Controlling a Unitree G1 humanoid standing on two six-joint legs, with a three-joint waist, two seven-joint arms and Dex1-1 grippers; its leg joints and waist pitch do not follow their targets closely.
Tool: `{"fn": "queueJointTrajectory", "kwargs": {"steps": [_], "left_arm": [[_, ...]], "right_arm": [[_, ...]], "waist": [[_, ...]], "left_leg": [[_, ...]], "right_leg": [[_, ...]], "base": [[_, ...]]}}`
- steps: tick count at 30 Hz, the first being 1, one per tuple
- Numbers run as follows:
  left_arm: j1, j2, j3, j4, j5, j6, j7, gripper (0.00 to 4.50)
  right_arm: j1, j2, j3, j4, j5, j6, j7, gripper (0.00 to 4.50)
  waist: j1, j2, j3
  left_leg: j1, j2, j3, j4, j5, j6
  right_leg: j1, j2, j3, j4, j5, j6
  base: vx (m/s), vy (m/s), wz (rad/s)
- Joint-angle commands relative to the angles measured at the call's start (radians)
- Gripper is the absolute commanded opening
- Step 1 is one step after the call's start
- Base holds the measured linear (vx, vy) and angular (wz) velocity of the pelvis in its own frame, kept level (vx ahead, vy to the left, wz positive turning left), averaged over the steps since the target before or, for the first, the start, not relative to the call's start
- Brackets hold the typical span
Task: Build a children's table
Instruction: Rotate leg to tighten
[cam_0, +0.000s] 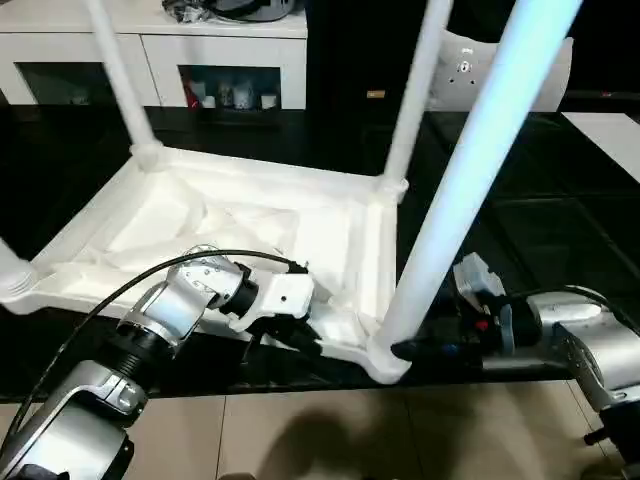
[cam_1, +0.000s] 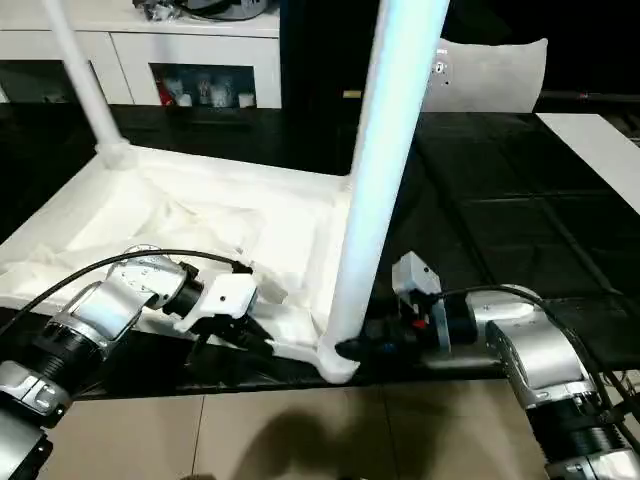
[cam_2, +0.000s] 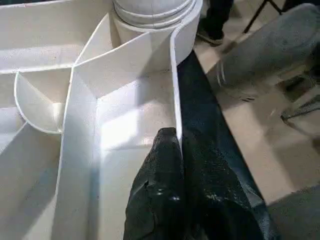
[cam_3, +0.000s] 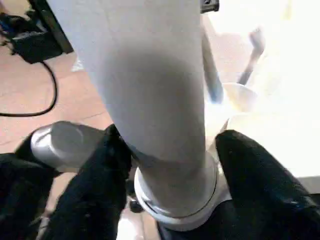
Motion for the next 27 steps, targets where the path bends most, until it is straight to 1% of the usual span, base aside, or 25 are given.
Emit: {"fn": "queueJointTrajectory", "kwargs": {"steps": [1,3,4,5,6,9,11,12,13,14,15,16,17,19,20,21,22,23,24,25,26,27], "left_arm": [[0.002,-0.004,-0.040,-0.008,0.012,-0.022,-0.037,0.00],[0.002,-0.005,-0.038,-0.007,0.010,-0.019,-0.036,0.00],[0.003,-0.007,-0.033,-0.009,0.007,-0.006,-0.031,0.00],[0.005,-0.010,-0.027,-0.011,0.004,0.012,-0.025,0.00],[0.006,-0.013,-0.022,-0.014,0.001,0.026,-0.019,0.00],[0.011,-0.029,-0.005,-0.025,-0.012,0.072,0.012,0.00],[0.014,-0.046,0.011,-0.034,-0.022,0.116,0.043,0.00],[0.020,-0.059,0.019,-0.050,-0.022,0.160,0.076,0.00],[0.020,-0.059,0.019,-0.050,-0.022,0.160,0.076,0.00],[0.025,-0.070,0.026,-0.065,-0.025,0.193,0.102,0.00],[0.029,-0.086,0.036,-0.077,-0.029,0.227,0.132,0.00],[0.032,-0.098,0.043,-0.088,-0.032,0.255,0.156,0.00],[0.036,-0.124,0.056,-0.104,-0.037,0.299,0.200,0.00],[0.041,-0.155,0.072,-0.122,-0.051,0.350,0.243,0.00],[0.045,-0.213,0.100,-0.134,-0.054,0.419,0.336,0.00],[0.045,-0.229,0.107,-0.134,-0.047,0.435,0.365,0.00],[0.045,-0.229,0.107,-0.134,-0.047,0.435,0.365,0.00],[0.042,-0.271,0.124,-0.122,-0.024,0.461,0.451,0.00],[0.042,-0.271,0.124,-0.122,-0.024,0.461,0.451,0.00],[0.038,-0.292,0.133,-0.112,-0.017,0.468,0.492,0.00],[0.032,-0.329,0.151,-0.100,-0.011,0.482,0.562,0.00],[0.031,-0.334,0.152,-0.098,-0.010,0.483,0.572,0.00]], "right_arm": [[0.002,-0.010,0.003,-0.019,0.014,0.010,0.010,2.55],[0.004,-0.009,0.005,-0.021,0.016,0.012,0.012,2.34],[0.009,-0.005,0.004,-0.029,0.026,0.018,0.013,2.25],[0.013,0.002,0.000,-0.039,0.042,0.025,0.014,2.18],[0.016,0.008,-0.005,-0.049,0.056,0.036,0.014,2.03],[0.029,0.027,-0.019,-0.087,0.098,0.080,0.001,1.97],[0.040,0.052,-0.028,-0.111,0.116,0.105,-0.037,1.96],[0.040,0.083,-0.038,-0.097,0.109,0.116,-0.094,1.95],[0.040,0.083,-0.038,-0.097,0.109,0.116,-0.094,1.95],[0.039,0.103,-0.041,-0.092,0.096,0.118,-0.138,1.95],[0.031,0.126,-0.046,-0.085,0.070,0.132,-0.208,1.95],[0.021,0.148,-0.053,-0.075,0.047,0.142,-0.272,1.95],[0.005,0.182,-0.062,-0.053,0.012,0.148,-0.362,1.95],[-0.010,0.219,-0.073,-0.030,-0.023,0.149,-0.454,1.95],[-0.036,0.286,-0.099,0.002,-0.064,0.166,-0.602,1.93],[-0.042,0.305,-0.107,0.008,-0.074,0.171,-0.643,1.93],[-0.042,0.305,-0.107,0.008,-0.074,0.171,-0.643,1.92],[-0.067,0.367,-0.145,0.032,-0.092,0.204,-0.782,1.90],[-0.067,0.367,-0.145,0.032,-0.092,0.204,-0.782,1.90],[-0.078,0.389,-0.158,0.046,-0.101,0.210,-0.835,1.90],[-0.086,0.415,-0.162,0.059,-0.115,0.180,-0.886,1.90],[-0.087,0.418,-0.162,0.061,-0.115,0.175,-0.889,2.24]], "waist": [[-0.003,-0.006,-0.064],[-0.003,-0.007,-0.064],[-0.004,-0.011,-0.064],[-0.003,-0.009,-0.064],[-0.003,-0.010,-0.064],[-0.003,-0.009,-0.064],[-0.004,-0.010,-0.062],[-0.005,-0.008,-0.062],[-0.007,-0.008,-0.060],[-0.011,-0.010,-0.058],[-0.013,-0.010,-0.057],[-0.018,-0.010,-0.055],[-0.025,-0.008,-0.054],[-0.038,-0.009,-0.055],[-0.058,-0.007,-0.056],[-0.066,-0.004,-0.057],[-0.073,-0.004,-0.057],[-0.089,-0.005,-0.061],[-0.091,-0.003,-0.062],[-0.094,-0.008,-0.063],[-0.099,-0.006,-0.061],[-0.098,-0.006,-0.061]], "left_leg": [[-0.014,0.024,0.009,-0.067,-0.091,0.075],[-0.014,0.023,0.010,-0.068,-0.094,0.072],[-0.015,0.021,0.010,-0.067,-0.093,0.072],[-0.014,0.021,0.010,-0.067,-0.091,0.071],[-0.014,0.022,0.010,-0.067,-0.090,0.072],[-0.016,0.023,0.009,-0.068,-0.077,0.071],[-0.014,0.020,0.011,-0.067,-0.091,0.070],[-0.014,0.020,0.011,-0.068,-0.097,0.062],[-0.015,0.018,0.010,-0.068,-0.103,0.058],[-0.010,0.010,0.011,-0.065,-0.121,0.049],[-0.008,0.009,0.012,-0.065,-0.128,0.046],[-0.013,0.007,0.010,-0.066,-0.132,0.043],[-0.010,0.005,0.009,-0.064,-0.141,0.030],[-0.017,0.005,0.006,-0.064,-0.145,0.017],[-0.020,0.002,0.003,-0.060,-0.168,0.018],[-0.019,0.003,0.002,-0.060,-0.169,0.020],[-0.019,0.002,0.001,-0.059,-0.170,0.021],[-0.026,0.001,-0.001,-0.059,-0.160,0.031],[-0.024,0.001,-0.001,-0.059,-0.157,0.037],[-0.024,0.000,0.000,-0.058,-0.156,0.043],[-0.021,0.001,0.001,-0.059,-0.149,0.056],[-0.019,-0.001,0.003,-0.058,-0.146,0.061]], "right_leg": [[0.074,-0.059,0.058,-0.062,-0.376,-0.090],[0.074,-0.059,0.058,-0.064,-0.391,-0.084],[0.075,-0.058,0.057,-0.066,-0.399,-0.076],[0.075,-0.058,0.057,-0.065,-0.405,-0.073],[0.074,-0.059,0.057,-0.066,-0.406,-0.071],[0.075,-0.057,0.057,-0.062,-0.389,-0.075],[0.072,-0.057,0.056,-0.070,-0.413,-0.067],[0.073,-0.058,0.055,-0.072,-0.432,-0.059],[0.073,-0.059,0.053,-0.074,-0.446,-0.054],[0.068,-0.056,0.047,-0.087,-0.510,-0.023],[0.067,-0.056,0.046,-0.090,-0.528,-0.016],[0.069,-0.053,0.041,-0.094,-0.551,-0.001],[0.065,-0.053,0.037,-0.098,-0.571,0.010],[0.070,-0.053,0.030,-0.099,-0.582,0.022],[0.072,-0.053,0.020,-0.108,-0.597,0.043],[0.072,-0.053,0.018,-0.110,-0.589,0.038],[0.071,-0.053,0.015,-0.114,-0.585,0.037],[0.076,-0.053,0.014,-0.112,-0.555,0.030],[0.074,-0.053,0.015,-0.112,-0.544,0.023],[0.074,-0.054,0.015,-0.112,-0.536,0.020],[0.070,-0.053,0.019,-0.110,-0.520,0.002],[0.069,-0.053,0.020,-0.112,-0.520,0.001]], "base": [[0.000,0.000,0.00],[0.000,0.000,0.00],[0.000,0.000,0.00],[0.000,0.000,0.00],[0.000,0.000,0.00],[0.000,0.000,0.00],[0.000,0.000,0.00],[0.000,0.000,0.00],[0.000,0.000,0.00],[0.000,0.000,0.00],[0.000,0.000,0.00],[0.000,0.000,0.00],[0.000,0.000,0.00],[0.000,0.000,0.00],[0.000,0.000,0.00],[0.000,0.000,0.00],[0.000,0.000,0.00],[0.000,0.000,0.00],[0.000,0.000,0.00],[0.000,0.000,0.00],[0.000,0.000,0.00],[0.000,0.000,0.00]]}}
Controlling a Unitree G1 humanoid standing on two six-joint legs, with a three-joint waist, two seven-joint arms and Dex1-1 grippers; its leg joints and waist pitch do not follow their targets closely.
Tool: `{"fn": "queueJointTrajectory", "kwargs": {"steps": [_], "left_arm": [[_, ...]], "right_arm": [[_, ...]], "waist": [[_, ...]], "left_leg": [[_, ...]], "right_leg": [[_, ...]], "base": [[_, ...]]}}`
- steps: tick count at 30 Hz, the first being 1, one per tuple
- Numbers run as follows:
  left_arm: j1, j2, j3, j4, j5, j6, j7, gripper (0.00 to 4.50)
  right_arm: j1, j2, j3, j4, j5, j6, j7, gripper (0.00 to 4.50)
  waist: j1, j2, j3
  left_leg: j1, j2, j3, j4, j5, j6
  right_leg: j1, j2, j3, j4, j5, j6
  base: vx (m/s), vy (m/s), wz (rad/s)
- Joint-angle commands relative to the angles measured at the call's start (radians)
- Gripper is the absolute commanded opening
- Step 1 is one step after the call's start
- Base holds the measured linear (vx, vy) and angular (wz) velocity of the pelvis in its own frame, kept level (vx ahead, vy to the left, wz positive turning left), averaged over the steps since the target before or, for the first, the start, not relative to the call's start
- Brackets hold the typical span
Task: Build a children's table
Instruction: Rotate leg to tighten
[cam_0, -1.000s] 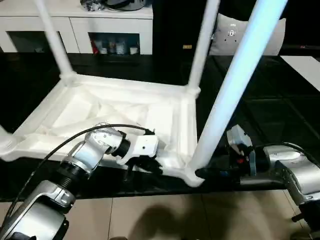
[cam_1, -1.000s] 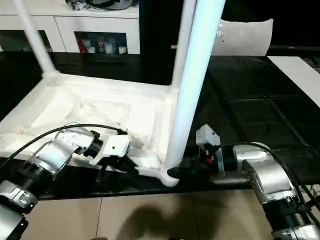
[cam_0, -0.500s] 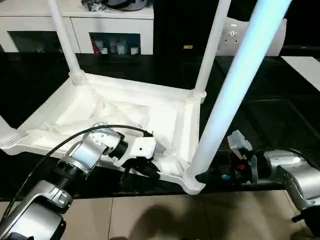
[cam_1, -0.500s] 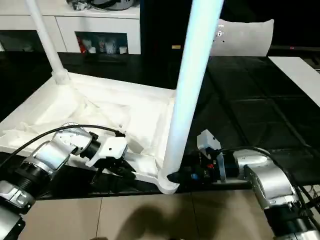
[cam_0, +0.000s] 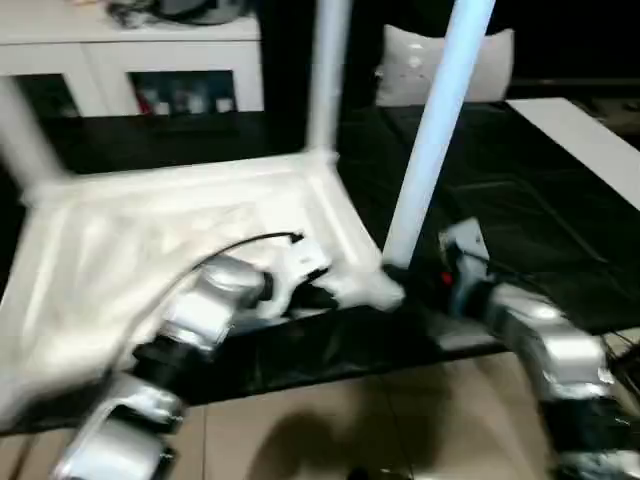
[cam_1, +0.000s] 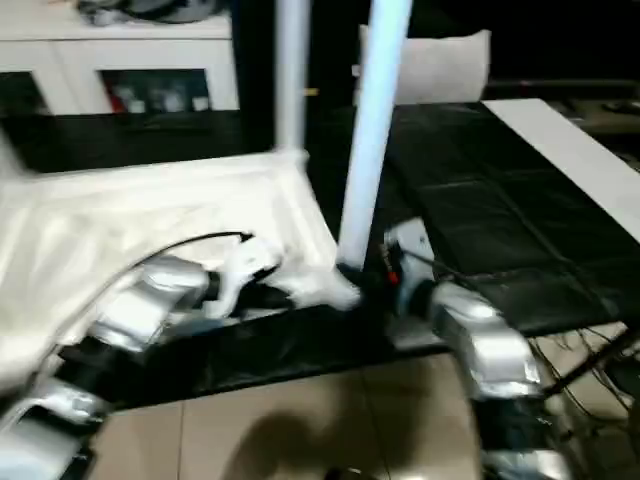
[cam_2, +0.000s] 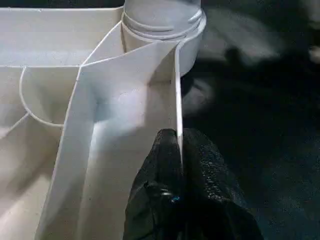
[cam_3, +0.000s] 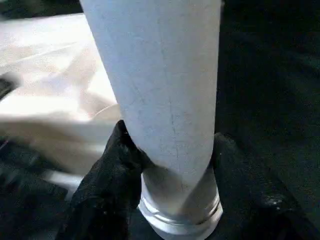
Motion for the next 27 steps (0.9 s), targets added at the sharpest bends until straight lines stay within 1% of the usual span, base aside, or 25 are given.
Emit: {"fn": "queueJointTrajectory", "kwargs": {"steps": [1,2,3,4,5,6,7,9,11,12,13,14,15,16,17,18,19,20,21,22,23,24,25,26,27], "left_arm": [[-0.011,-0.063,-0.014,-0.029,-0.035,-0.017,0.026,0.00],[-0.013,-0.070,-0.018,-0.027,-0.020,-0.016,0.047,0.00],[-0.013,-0.074,-0.019,-0.031,-0.013,-0.008,0.058,0.00],[-0.013,-0.074,-0.020,-0.031,-0.011,-0.008,0.060,0.00],[-0.007,-0.061,-0.030,-0.040,0.004,-0.024,0.063,0.00],[-0.007,-0.061,-0.030,-0.040,0.004,-0.024,0.063,0.00],[-0.003,-0.048,-0.035,-0.041,0.006,-0.042,0.052,0.00],[0.001,-0.030,-0.043,-0.043,0.008,-0.067,0.033,0.00],[0.005,-0.004,-0.051,-0.041,0.007,-0.098,-0.006,0.00],[0.006,0.005,-0.054,-0.040,0.004,-0.112,-0.025,0.00],[0.008,0.019,-0.058,-0.038,-0.002,-0.129,-0.056,0.00],[0.013,0.049,-0.074,-0.034,-0.013,-0.183,-0.128,0.00],[0.013,0.049,-0.074,-0.034,-0.013,-0.183,-0.128,0.00],[0.014,0.055,-0.077,-0.034,-0.016,-0.188,-0.141,0.00],[0.015,0.081,-0.091,-0.030,-0.024,-0.216,-0.194,0.00],[0.013,0.103,-0.103,-0.025,-0.026,-0.250,-0.232,0.00],[0.010,0.117,-0.111,-0.019,-0.027,-0.269,-0.258,0.00],[0.005,0.128,-0.117,-0.011,-0.025,-0.282,-0.276,0.00],[-0.001,0.141,-0.123,0.000,-0.022,-0.298,-0.298,0.00],[-0.007,0.153,-0.130,0.010,-0.019,-0.312,-0.321,0.00],[-0.019,0.175,-0.144,0.032,-0.008,-0.347,-0.368,0.00],[-0.024,0.182,-0.148,0.038,-0.008,-0.358,-0.386,0.00],[-0.026,0.184,-0.149,0.040,-0.009,-0.363,-0.398,0.00],[-0.028,0.186,-0.150,0.042,-0.012,-0.368,-0.409,0.00],[-0.029,0.186,-0.150,0.042,-0.013,-0.369,-0.413,0.00]], "right_arm": [[-0.017,0.038,0.034,0.018,0.020,-0.013,-0.011,2.45],[-0.014,0.047,0.031,0.015,0.032,-0.016,0.006,2.58],[-0.014,0.055,0.028,0.013,0.033,-0.013,0.005,2.61],[-0.012,0.055,0.028,0.010,0.033,-0.012,0.008,2.69],[0.001,0.039,0.033,-0.009,0.026,-0.022,0.037,2.81],[0.001,0.039,0.033,-0.009,0.026,-0.022,0.037,2.92],[0.006,0.020,0.032,-0.011,0.029,-0.033,0.057,3.00],[0.010,-0.002,0.029,-0.009,0.032,-0.045,0.076,3.14],[0.015,-0.051,0.035,-0.003,0.026,-0.075,0.126,3.37],[0.015,-0.069,0.037,-0.002,0.022,-0.079,0.142,3.43],[0.017,-0.096,0.041,-0.002,0.023,-0.088,0.184,3.57],[0.022,-0.145,0.050,-0.013,0.033,-0.094,0.271,3.69],[0.022,-0.145,0.050,-0.013,0.033,-0.094,0.271,3.69],[0.023,-0.156,0.053,-0.014,0.032,-0.096,0.287,3.81],[0.027,-0.202,0.071,-0.019,0.029,-0.104,0.358,3.93],[0.030,-0.240,0.092,-0.024,0.025,-0.097,0.410,4.01],[0.030,-0.268,0.110,-0.025,0.018,-0.101,0.446,4.01],[0.031,-0.289,0.122,-0.028,0.019,-0.101,0.480,4.01],[0.031,-0.310,0.133,-0.028,0.025,-0.103,0.519,4.01],[0.029,-0.324,0.142,-0.024,0.029,-0.112,0.551,4.01],[0.022,-0.346,0.155,-0.017,0.046,-0.129,0.624,4.01],[0.019,-0.351,0.159,-0.014,0.053,-0.136,0.651,3.85],[0.016,-0.354,0.161,-0.010,0.056,-0.141,0.665,3.67],[0.013,-0.356,0.162,-0.006,0.059,-0.147,0.678,3.67],[0.013,-0.356,0.163,-0.005,0.060,-0.149,0.682,3.67]], "waist": [[0.013,-0.007,-0.061],[0.017,-0.010,-0.063],[0.021,-0.007,-0.065],[0.021,-0.007,-0.065],[0.026,-0.003,-0.066],[0.028,-0.005,-0.068],[0.031,-0.004,-0.069],[0.037,-0.005,-0.070],[0.038,-0.004,-0.068],[0.041,-0.002,-0.067],[0.040,-0.003,-0.067],[0.044,-0.001,-0.065],[0.045,-0.001,-0.065],[0.046,-0.001,-0.064],[0.051,0.001,-0.063],[0.055,0.000,-0.062],[0.059,0.002,-0.062],[0.064,0.000,-0.061],[0.071,0.001,-0.061],[0.074,0.001,-0.061],[0.078,0.001,-0.063],[0.083,0.000,-0.064],[0.083,0.001,-0.063],[0.084,-0.001,-0.065],[0.084,-0.001,-0.065]], "left_leg": [[-0.014,-0.001,0.010,-0.061,-0.141,0.083],[-0.019,0.000,0.010,-0.063,-0.123,0.094],[-0.021,0.006,0.007,-0.066,-0.094,0.100],[-0.021,0.006,0.007,-0.066,-0.094,0.100],[-0.021,0.013,0.005,-0.067,-0.068,0.104],[-0.023,0.013,0.005,-0.066,-0.059,0.106],[-0.022,0.015,0.005,-0.066,-0.050,0.109],[-0.024,0.016,0.006,-0.065,-0.018,0.124],[-0.024,0.014,0.009,-0.065,-0.019,0.126],[-0.023,0.013,0.010,-0.065,-0.034,0.128],[-0.023,0.013,0.011,-0.065,-0.041,0.126],[-0.020,0.013,0.011,-0.066,-0.060,0.128],[-0.020,0.014,0.011,-0.066,-0.068,0.128],[-0.019,0.015,0.012,-0.067,-0.071,0.128],[-0.016,0.016,0.011,-0.068,-0.087,0.125],[-0.013,0.018,0.013,-0.068,-0.091,0.121],[-0.012,0.019,0.010,-0.069,-0.093,0.119],[-0.008,0.021,0.013,-0.069,-0.101,0.119],[-0.009,0.021,0.013,-0.070,-0.100,0.114],[-0.009,0.021,0.012,-0.070,-0.100,0.113],[-0.008,0.021,0.013,-0.070,-0.098,0.111],[-0.007,0.022,0.012,-0.070,-0.096,0.113],[-0.010,0.023,0.012,-0.071,-0.093,0.115],[-0.013,0.023,0.011,-0.069,-0.077,0.112],[-0.013,0.024,0.011,-0.070,-0.076,0.111]], "right_leg": [[0.063,-0.054,0.037,-0.096,-0.519,-0.006],[0.068,-0.054,0.039,-0.091,-0.499,-0.008],[0.070,-0.055,0.045,-0.081,-0.456,-0.022],[0.070,-0.055,0.045,-0.081,-0.456,-0.022],[0.072,-0.057,0.051,-0.071,-0.400,-0.048],[0.074,-0.057,0.052,-0.066,-0.379,-0.055],[0.074,-0.057,0.054,-0.062,-0.359,-0.063],[0.076,-0.058,0.060,-0.050,-0.296,-0.092],[0.076,-0.057,0.062,-0.049,-0.294,-0.100],[0.076,-0.057,0.062,-0.053,-0.309,-0.099],[0.077,-0.057,0.062,-0.052,-0.316,-0.098],[0.075,-0.058,0.062,-0.058,-0.346,-0.093],[0.075,-0.058,0.062,-0.059,-0.354,-0.090],[0.074,-0.058,0.063,-0.059,-0.358,-0.089],[0.073,-0.058,0.061,-0.060,-0.373,-0.087],[0.070,-0.059,0.064,-0.062,-0.378,-0.088],[0.070,-0.058,0.063,-0.060,-0.379,-0.089],[0.067,-0.057,0.066,-0.061,-0.379,-0.089],[0.069,-0.059,0.067,-0.060,-0.379,-0.091],[0.069,-0.059,0.067,-0.059,-0.377,-0.092],[0.068,-0.058,0.068,-0.058,-0.372,-0.092],[0.070,-0.060,0.069,-0.054,-0.359,-0.096],[0.070,-0.060,0.070,-0.053,-0.351,-0.101],[0.073,-0.061,0.070,-0.047,-0.326,-0.111],[0.073,-0.061,0.070,-0.047,-0.326,-0.113]], "base": [[0.000,0.000,0.00],[0.000,0.000,0.00],[0.000,0.000,0.00],[0.000,0.000,0.00],[0.000,0.000,0.00],[0.000,0.000,0.00],[0.000,0.000,0.00],[0.000,0.000,0.00],[0.000,0.000,0.00],[0.000,0.000,0.00],[0.000,0.000,0.00],[0.000,0.000,0.00],[0.000,0.000,0.00],[0.000,0.000,0.00],[0.000,0.000,0.00],[0.000,0.000,0.00],[0.000,0.000,0.00],[0.000,0.000,0.00],[0.000,0.000,0.00],[0.000,0.000,0.00],[0.000,0.000,0.00],[0.000,0.000,0.00],[0.000,0.000,0.00],[0.000,0.000,0.00],[0.000,0.000,0.00]]}}
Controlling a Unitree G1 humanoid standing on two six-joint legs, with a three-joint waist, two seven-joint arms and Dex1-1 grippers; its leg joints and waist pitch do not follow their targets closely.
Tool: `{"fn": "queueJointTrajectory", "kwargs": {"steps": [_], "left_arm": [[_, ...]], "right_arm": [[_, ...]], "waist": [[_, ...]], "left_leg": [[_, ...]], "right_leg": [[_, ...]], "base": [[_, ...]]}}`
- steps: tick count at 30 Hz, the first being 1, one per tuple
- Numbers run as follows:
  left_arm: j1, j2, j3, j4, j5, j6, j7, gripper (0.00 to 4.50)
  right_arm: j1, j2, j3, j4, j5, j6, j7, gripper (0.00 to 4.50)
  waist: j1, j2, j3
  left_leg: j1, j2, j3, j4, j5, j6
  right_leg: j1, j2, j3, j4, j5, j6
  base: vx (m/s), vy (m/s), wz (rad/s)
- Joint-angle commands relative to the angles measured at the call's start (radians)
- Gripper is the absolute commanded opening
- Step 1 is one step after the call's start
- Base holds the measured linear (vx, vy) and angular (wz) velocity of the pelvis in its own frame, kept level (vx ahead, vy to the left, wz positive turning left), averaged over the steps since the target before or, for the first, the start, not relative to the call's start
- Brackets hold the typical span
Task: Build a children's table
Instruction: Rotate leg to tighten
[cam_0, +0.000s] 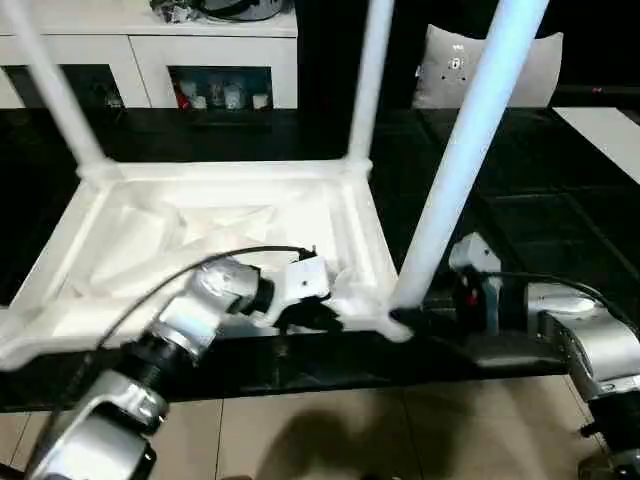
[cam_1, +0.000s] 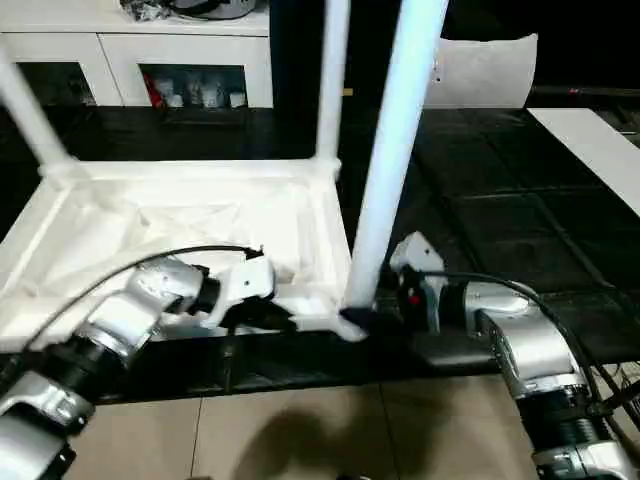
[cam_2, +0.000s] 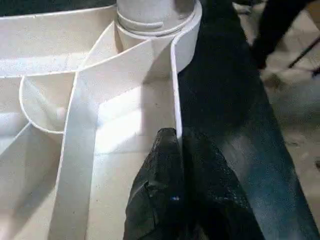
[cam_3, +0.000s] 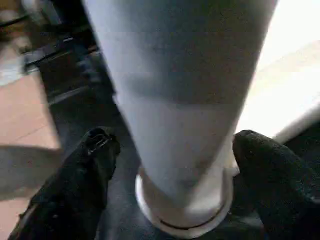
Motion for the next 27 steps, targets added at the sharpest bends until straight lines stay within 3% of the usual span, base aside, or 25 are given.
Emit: {"fn": "queueJointTrajectory", "kwargs": {"steps": [1,3,4,6,7,11,16,22,23,27], "left_arm": [[-0.018,0.004,-0.049,-0.008,0.006,-0.037,-0.068,0.00],[-0.020,0.022,-0.066,-0.017,-0.006,-0.052,-0.123,0.00],[-0.022,0.029,-0.073,-0.016,-0.008,-0.066,-0.145,0.00],[-0.024,0.041,-0.085,-0.014,-0.007,-0.089,-0.177,0.00],[-0.024,0.043,-0.086,-0.013,-0.008,-0.093,-0.181,0.00],[-0.022,0.050,-0.083,-0.004,-0.005,-0.111,-0.197,0.00],[-0.016,0.052,-0.076,-0.007,-0.024,-0.100,-0.207,0.00],[-0.003,0.021,-0.033,-0.021,-0.052,-0.008,-0.142,0.00],[-0.003,0.009,-0.020,-0.021,-0.050,0.022,-0.108,0.00],[-0.002,-0.046,0.021,-0.032,-0.044,0.137,0.037,0.00]], "right_arm": [[-0.019,-0.014,0.003,0.008,0.021,-0.024,0.042,3.64],[-0.026,-0.021,0.016,0.018,0.036,-0.037,0.093,3.30],[-0.028,-0.026,0.023,0.021,0.044,-0.043,0.118,3.23],[-0.020,-0.039,0.040,-0.001,0.067,-0.026,0.177,3.14],[-0.018,-0.041,0.043,-0.004,0.070,-0.021,0.185,2.85],[-0.005,-0.051,0.055,-0.016,0.074,-0.005,0.220,2.72],[0.007,-0.050,0.052,-0.021,0.093,0.006,0.231,2.23],[0.026,-0.015,0.018,-0.077,0.167,0.117,0.177,2.12],[0.028,0.003,0.008,-0.084,0.167,0.139,0.137,2.12],[0.002,0.104,-0.023,-0.033,0.064,0.129,-0.125,2.12]], "waist": [[0.000,-0.012,-0.066],[0.002,-0.007,-0.066],[0.000,-0.016,-0.065],[0.006,-0.010,-0.065],[0.007,-0.012,-0.064],[0.014,-0.011,-0.064],[0.017,-0.013,-0.064],[0.018,-0.009,-0.064],[0.015,-0.011,-0.062],[0.004,-0.012,-0.057]], "left_leg": [[-0.014,0.024,0.009,-0.064,-0.072,0.099],[-0.013,0.026,0.009,-0.064,-0.070,0.102],[-0.015,0.026,0.010,-0.064,-0.068,0.104],[-0.014,0.027,0.011,-0.063,-0.070,0.107],[-0.014,0.027,0.011,-0.063,-0.070,0.107],[-0.013,0.028,0.011,-0.064,-0.081,0.092],[-0.014,0.024,0.012,-0.064,-0.077,0.079],[-0.013,0.024,0.012,-0.065,-0.072,0.077],[-0.013,0.020,0.012,-0.065,-0.085,0.068],[-0.011,0.009,0.013,-0.063,-0.119,0.037]], "right_leg": [[0.076,-0.061,0.060,-0.054,-0.324,-0.115],[0.076,-0.062,0.061,-0.051,-0.321,-0.123],[0.075,-0.061,0.062,-0.051,-0.319,-0.122],[0.075,-0.061,0.062,-0.051,-0.323,-0.127],[0.075,-0.061,0.062,-0.050,-0.326,-0.125],[0.074,-0.062,0.062,-0.055,-0.357,-0.109],[0.075,-0.060,0.061,-0.056,-0.374,-0.093],[0.075,-0.059,0.061,-0.058,-0.369,-0.093],[0.074,-0.057,0.058,-0.065,-0.402,-0.077],[0.069,-0.056,0.045,-0.084,-0.522,-0.021]], "base": [[0.000,0.000,0.00],[0.000,0.000,0.00],[0.000,0.000,0.00],[0.000,0.000,0.00],[0.000,0.000,0.00],[0.000,0.000,0.00],[0.000,0.000,0.00],[0.000,0.000,0.00],[0.000,0.000,0.00],[0.000,0.000,0.00]]}}
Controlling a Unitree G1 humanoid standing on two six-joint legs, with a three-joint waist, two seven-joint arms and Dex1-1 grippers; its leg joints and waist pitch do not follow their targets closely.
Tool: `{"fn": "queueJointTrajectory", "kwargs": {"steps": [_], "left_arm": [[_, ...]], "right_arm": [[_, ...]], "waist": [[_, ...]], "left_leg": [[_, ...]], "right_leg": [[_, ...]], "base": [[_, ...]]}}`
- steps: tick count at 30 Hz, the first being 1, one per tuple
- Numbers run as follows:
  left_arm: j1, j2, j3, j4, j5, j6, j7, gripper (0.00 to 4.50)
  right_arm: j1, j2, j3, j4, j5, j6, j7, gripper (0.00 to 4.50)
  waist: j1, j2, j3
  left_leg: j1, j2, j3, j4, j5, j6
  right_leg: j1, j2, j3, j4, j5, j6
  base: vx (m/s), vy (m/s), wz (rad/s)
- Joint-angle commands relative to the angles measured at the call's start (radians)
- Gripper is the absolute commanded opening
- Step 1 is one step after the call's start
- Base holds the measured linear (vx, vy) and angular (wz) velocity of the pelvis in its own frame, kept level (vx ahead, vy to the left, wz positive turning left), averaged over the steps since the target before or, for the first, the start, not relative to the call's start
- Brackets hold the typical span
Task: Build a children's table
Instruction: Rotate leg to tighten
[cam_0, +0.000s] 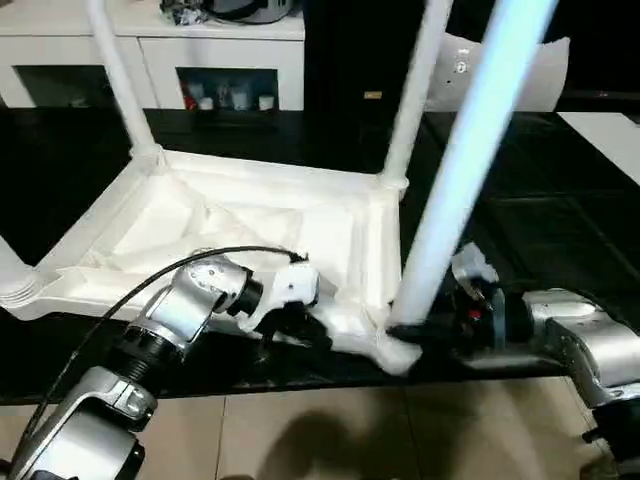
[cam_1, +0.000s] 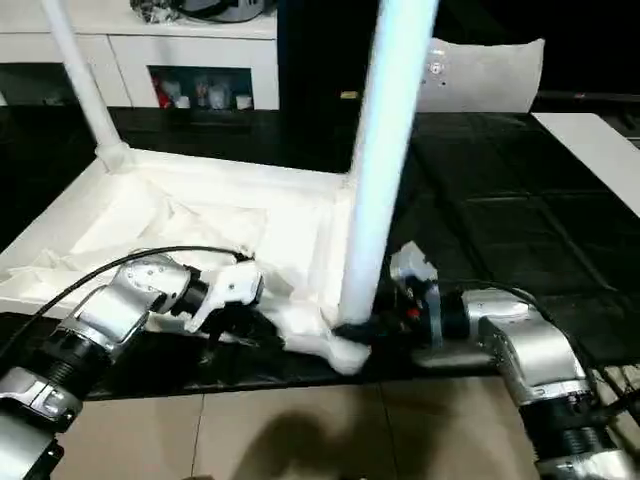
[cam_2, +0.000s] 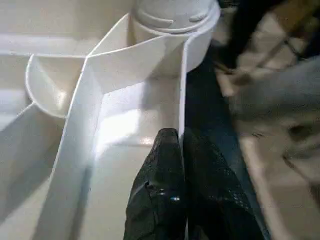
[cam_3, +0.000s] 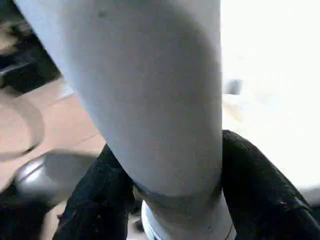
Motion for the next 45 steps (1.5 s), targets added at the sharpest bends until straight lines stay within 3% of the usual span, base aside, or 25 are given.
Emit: {"fn": "queueJointTrajectory", "kwargs": {"steps": [1,2,4,5,10,11,12,13,17,19,20,27,29,34,38,45], "left_arm": [[-0.001,-0.060,0.009,-0.020,-0.011,0.054,0.087,0.00],[-0.006,-0.093,0.029,-0.019,-0.008,0.109,0.166,0.00],[-0.013,-0.133,0.052,-0.015,-0.006,0.161,0.246,0.00],[-0.020,-0.169,0.072,-0.003,-0.002,0.188,0.318,0.00],[-0.029,-0.243,0.101,0.000,0.009,0.229,0.434,0.00],[-0.030,-0.251,0.098,-0.003,0.014,0.231,0.445,0.00],[-0.031,-0.255,0.094,-0.007,0.020,0.231,0.452,0.00],[-0.031,-0.257,0.092,-0.009,0.023,0.230,0.454,0.00],[-0.016,-0.226,0.065,-0.030,0.036,0.179,0.417,0.00],[-0.012,-0.212,0.059,-0.033,0.035,0.159,0.398,0.00],[-0.004,-0.186,0.046,-0.042,0.029,0.131,0.355,0.00],[0.007,-0.101,0.008,-0.055,0.021,0.043,0.193,0.00],[0.003,-0.081,0.000,-0.049,0.019,0.014,0.154,0.00],[-0.003,-0.034,-0.034,-0.035,0.008,-0.047,0.045,0.00],[-0.006,0.010,-0.065,-0.017,0.006,-0.091,-0.072,0.00],[-0.007,0.039,-0.087,-0.018,0.010,-0.124,-0.126,0.00]], "right_arm": [[-0.024,0.054,-0.001,0.021,-0.018,0.024,-0.120,2.11],[-0.046,0.106,-0.027,0.052,-0.049,0.041,-0.253,2.10],[-0.066,0.157,-0.051,0.079,-0.079,0.069,-0.389,2.08],[-0.081,0.196,-0.061,0.095,-0.116,0.073,-0.494,2.06],[-0.092,0.258,-0.069,0.101,-0.154,0.052,-0.615,2.06],[-0.090,0.266,-0.071,0.104,-0.147,0.035,-0.606,2.06],[-0.085,0.275,-0.078,0.101,-0.136,0.027,-0.598,2.53],[-0.084,0.278,-0.082,0.100,-0.131,0.026,-0.596,2.65],[-0.054,0.261,-0.084,0.054,-0.102,0.000,-0.533,3.00],[-0.049,0.246,-0.084,0.051,-0.095,-0.009,-0.510,3.13],[-0.045,0.212,-0.079,0.053,-0.091,-0.024,-0.465,3.19],[-0.033,0.085,-0.046,0.061,-0.103,-0.073,-0.274,3.89],[-0.033,0.047,-0.032,0.060,-0.107,-0.083,-0.225,4.09],[-0.026,-0.034,0.001,0.046,-0.088,-0.114,-0.069,4.09],[-0.018,-0.092,0.037,0.031,-0.040,-0.115,0.093,3.65],[-0.003,-0.102,0.075,0.012,-0.016,-0.095,0.169,3.09]], "waist": [[-0.005,-0.012,-0.057],[-0.014,-0.011,-0.057],[-0.033,-0.008,-0.058],[-0.053,-0.009,-0.057],[-0.065,-0.008,-0.062],[-0.063,-0.008,-0.061],[-0.062,-0.008,-0.062],[-0.060,-0.007,-0.063],[-0.053,-0.003,-0.065],[-0.052,-0.003,-0.067],[-0.050,-0.006,-0.067],[-0.046,-0.003,-0.064],[-0.037,-0.002,-0.063],[-0.020,-0.005,-0.064],[-0.005,-0.007,-0.063],[0.003,-0.008,-0.062]], "left_leg": [[-0.018,0.007,0.011,-0.065,-0.119,0.040],[-0.019,0.003,0.009,-0.063,-0.132,0.037],[-0.021,0.005,0.005,-0.061,-0.142,0.031],[-0.024,0.000,0.004,-0.058,-0.153,0.031],[-0.024,-0.002,0.006,-0.056,-0.146,0.069],[-0.022,-0.003,0.008,-0.057,-0.145,0.080],[-0.022,-0.002,0.008,-0.058,-0.139,0.087],[-0.024,0.000,0.007,-0.060,-0.131,0.089],[-0.024,0.013,0.002,-0.066,-0.084,0.100],[-0.027,0.014,0.001,-0.066,-0.077,0.106],[-0.028,0.013,0.002,-0.066,-0.066,0.112],[-0.025,0.016,0.006,-0.066,-0.082,0.119],[-0.020,0.019,0.006,-0.067,-0.093,0.113],[-0.018,0.022,0.006,-0.068,-0.081,0.111],[-0.016,0.026,0.010,-0.068,-0.077,0.121],[-0.015,0.023,0.010,-0.069,-0.102,0.095]], "right_leg": [[0.069,-0.056,0.041,-0.089,-0.537,-0.010],[0.069,-0.054,0.034,-0.096,-0.562,0.011],[0.069,-0.053,0.029,-0.099,-0.562,0.019],[0.068,-0.051,0.021,-0.107,-0.572,0.026],[0.067,-0.051,0.021,-0.111,-0.544,0.028],[0.065,-0.050,0.023,-0.111,-0.534,0.022],[0.066,-0.051,0.025,-0.108,-0.523,0.013],[0.069,-0.052,0.027,-0.104,-0.510,0.008],[0.073,-0.056,0.040,-0.084,-0.404,-0.048],[0.077,-0.057,0.042,-0.077,-0.378,-0.059],[0.080,-0.057,0.045,-0.073,-0.355,-0.069],[0.076,-0.058,0.050,-0.072,-0.367,-0.087],[0.074,-0.059,0.051,-0.073,-0.375,-0.091],[0.075,-0.061,0.056,-0.064,-0.344,-0.103],[0.074,-0.060,0.058,-0.060,-0.331,-0.117],[0.072,-0.061,0.057,-0.068,-0.397,-0.090]], "base": [[0.000,0.000,0.00],[0.000,0.000,0.00],[0.000,0.000,0.00],[0.000,0.000,0.00],[0.000,0.000,0.00],[0.000,0.000,0.00],[0.000,0.000,0.00],[0.000,0.000,0.00],[0.000,0.000,0.00],[0.000,0.000,0.00],[0.000,0.000,0.00],[0.000,0.000,0.00],[0.000,0.000,0.00],[0.000,0.000,0.00],[0.000,0.000,0.00],[0.000,0.000,0.00]]}}
